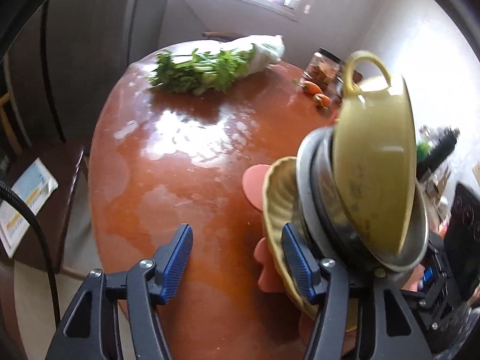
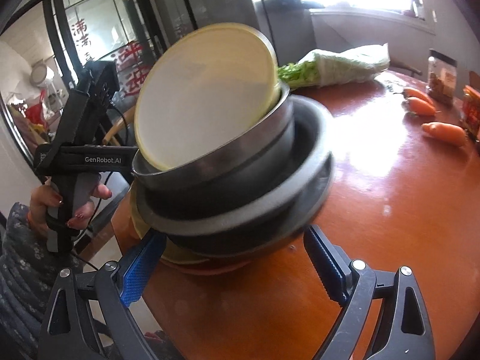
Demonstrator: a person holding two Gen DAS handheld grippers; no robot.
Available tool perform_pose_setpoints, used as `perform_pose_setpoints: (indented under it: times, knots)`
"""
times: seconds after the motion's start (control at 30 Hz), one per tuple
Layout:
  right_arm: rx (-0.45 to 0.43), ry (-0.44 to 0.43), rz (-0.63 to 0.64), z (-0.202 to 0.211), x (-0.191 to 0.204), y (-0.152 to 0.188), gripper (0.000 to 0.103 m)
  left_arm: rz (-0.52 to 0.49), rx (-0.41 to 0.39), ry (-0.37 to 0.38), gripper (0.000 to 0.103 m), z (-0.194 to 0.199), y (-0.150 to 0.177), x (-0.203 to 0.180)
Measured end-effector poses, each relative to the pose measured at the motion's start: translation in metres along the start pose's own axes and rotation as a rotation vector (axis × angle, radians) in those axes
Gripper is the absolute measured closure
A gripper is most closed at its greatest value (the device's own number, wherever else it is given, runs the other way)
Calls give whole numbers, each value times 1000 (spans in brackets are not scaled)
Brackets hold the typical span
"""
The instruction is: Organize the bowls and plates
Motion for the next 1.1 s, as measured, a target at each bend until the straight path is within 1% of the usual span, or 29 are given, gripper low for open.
perform_pose_setpoints:
  times: [0.03,0.1,0.13,0.17,0.2,0.23,0.27,0.3,0.37,0.47,0.53,0.63,0.67,0.7,0.73,0.77,0.83,0.87,1.0,1.07,1.1]
  knots:
    - [19,22,9,-7,2,1,10,-16,3,2,42,-1,0,-3]
    - [13,27,0,-13,2,-1,12,-36,6,6,42,-2,1,-6]
    - [16,24,-6,-14,2,-1,16,-45,8,11,42,-3,0,-7]
    - [14,27,4,-15,3,-2,22,-52,10,16,42,-3,0,-8]
    - [11,43,15,-15,4,-2,23,-62,10,17,42,-4,-1,-10]
    - [12,55,17,-14,2,-2,27,-70,10,19,42,-4,-1,-11]
    - [11,74,21,-13,0,-2,33,-81,10,23,43,-5,-2,-13]
    - [11,78,17,-13,-2,-2,36,-91,10,25,43,-6,-2,-15]
    - [6,89,6,-11,-8,-1,50,-120,14,25,43,-11,-4,-24]
    - [3,110,15,-10,-14,-1,55,-165,22,28,43,-16,-4,-38]
    - [3,133,33,-6,-14,2,55,-177,21,39,43,-17,-4,-42]
    - [-9,190,82,-2,-9,4,53,-163,11,37,42,-15,-3,-39]
    - [-8,209,94,-1,-7,4,50,-151,4,36,42,-13,-3,-36]
    - [-18,255,117,2,-6,4,45,-139,-2,39,42,-11,-2,-32]
    - [-24,298,140,3,-5,3,35,-125,-7,39,42,-10,-2,-29]
    - [-28,323,162,4,-3,2,33,-108,-18,26,42,-6,-2,-25]
    - [-25,332,175,5,-1,3,32,-93,-36,-11,43,-1,-2,-18]
    - [-20,331,167,5,-2,3,32,-82,-39,-16,44,1,-1,-15]
    - [-8,286,122,6,-7,0,31,-48,-63,2,43,11,-2,-6]
    - [-8,272,108,11,-5,0,28,-39,-76,-19,44,19,-2,-4]
    - [-6,256,98,13,-4,1,28,-39,-88,-17,44,24,-2,-4]
Point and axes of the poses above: each gripper's, at about its wrist camera, not at the fingertips, and z roughly against the way its jaws point, x to its left, y to its underside, the point moved 6 cm from there along -z, roughly the way its jaws point, and after that the axes turned 8 degrees about x, right-handed, at the moved point
